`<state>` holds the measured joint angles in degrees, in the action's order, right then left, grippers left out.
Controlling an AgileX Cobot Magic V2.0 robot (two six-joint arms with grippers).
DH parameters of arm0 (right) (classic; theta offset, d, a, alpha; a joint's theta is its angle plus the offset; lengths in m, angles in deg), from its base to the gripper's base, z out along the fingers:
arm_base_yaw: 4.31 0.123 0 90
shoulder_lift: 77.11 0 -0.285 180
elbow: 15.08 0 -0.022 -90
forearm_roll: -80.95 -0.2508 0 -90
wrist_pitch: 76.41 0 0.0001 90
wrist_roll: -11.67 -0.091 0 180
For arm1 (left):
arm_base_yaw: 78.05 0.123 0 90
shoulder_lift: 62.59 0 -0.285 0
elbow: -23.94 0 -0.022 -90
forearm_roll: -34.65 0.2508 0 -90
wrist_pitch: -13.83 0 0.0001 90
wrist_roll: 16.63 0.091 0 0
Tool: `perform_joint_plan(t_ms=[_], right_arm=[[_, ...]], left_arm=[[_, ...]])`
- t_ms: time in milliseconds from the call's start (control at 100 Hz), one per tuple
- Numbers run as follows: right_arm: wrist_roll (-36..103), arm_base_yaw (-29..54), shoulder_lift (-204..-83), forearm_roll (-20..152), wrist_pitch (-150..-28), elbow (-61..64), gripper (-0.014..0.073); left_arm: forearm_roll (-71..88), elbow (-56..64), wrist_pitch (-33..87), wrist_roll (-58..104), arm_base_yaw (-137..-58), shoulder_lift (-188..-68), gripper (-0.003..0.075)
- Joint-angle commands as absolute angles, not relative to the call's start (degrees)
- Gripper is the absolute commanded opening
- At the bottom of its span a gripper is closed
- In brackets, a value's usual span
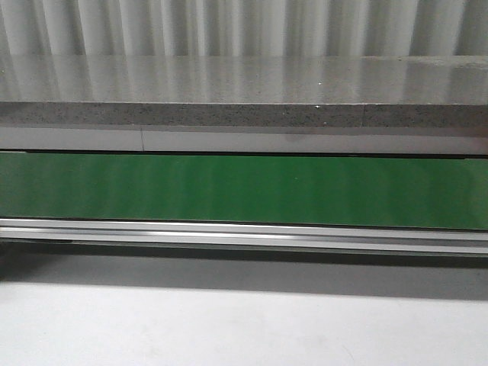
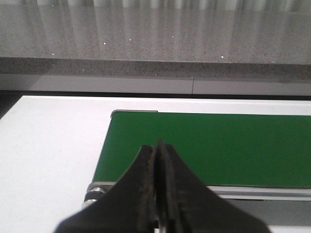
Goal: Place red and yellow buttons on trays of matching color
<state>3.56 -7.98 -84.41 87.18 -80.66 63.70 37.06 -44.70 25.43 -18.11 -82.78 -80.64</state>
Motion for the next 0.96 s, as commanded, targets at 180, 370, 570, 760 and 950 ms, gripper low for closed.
perform_joint_plan(t_ms=[180,370,570,760,950], right_arm=[[3.65,-8.10,-83.33,87.82,-75.77,62.61,-0.0065],[3.65,-8.10,-83.48,87.82,-75.76,62.61,-0.0065],[3.65,-8.10,-83.48,87.82,-75.76,62.61,-0.0065],[3.65,-8.10,-83.48,87.82,-75.76,62.61,-0.0065],[3.65,-8.10,-83.48,87.82,-75.76,62.61,-0.0065]], left_arm=[[38.34,-54.11,13.32,-18.96,-81.70,-70.51,-0.0020],[37.91,-55.90,15.38,-18.96,-81.70,-68.11,-0.0020],[37.91,-55.90,15.03,-18.96,-81.70,-68.13,-0.0020],[37.91,-55.90,15.03,-18.96,-81.70,-68.13,-0.0020],[37.91,-55.90,15.03,-18.96,-81.70,-68.13,-0.0020]])
